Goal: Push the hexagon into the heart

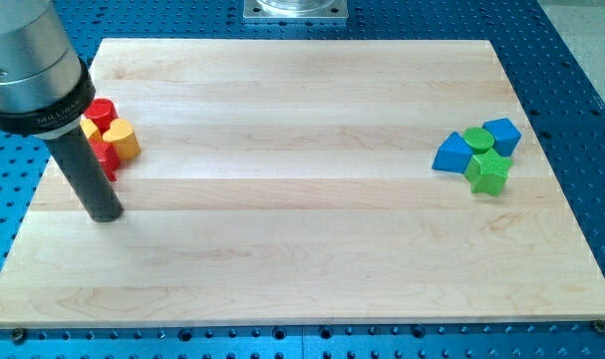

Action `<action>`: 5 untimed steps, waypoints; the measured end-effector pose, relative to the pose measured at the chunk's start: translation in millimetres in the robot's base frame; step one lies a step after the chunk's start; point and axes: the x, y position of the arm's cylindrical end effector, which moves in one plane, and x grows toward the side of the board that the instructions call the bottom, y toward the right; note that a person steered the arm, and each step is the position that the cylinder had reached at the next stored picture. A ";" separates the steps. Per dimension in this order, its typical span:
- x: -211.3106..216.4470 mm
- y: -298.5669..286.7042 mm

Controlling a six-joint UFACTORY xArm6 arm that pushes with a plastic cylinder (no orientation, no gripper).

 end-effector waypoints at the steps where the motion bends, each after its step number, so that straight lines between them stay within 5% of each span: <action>1: 0.0 0.0; 5: 1.2 -9.3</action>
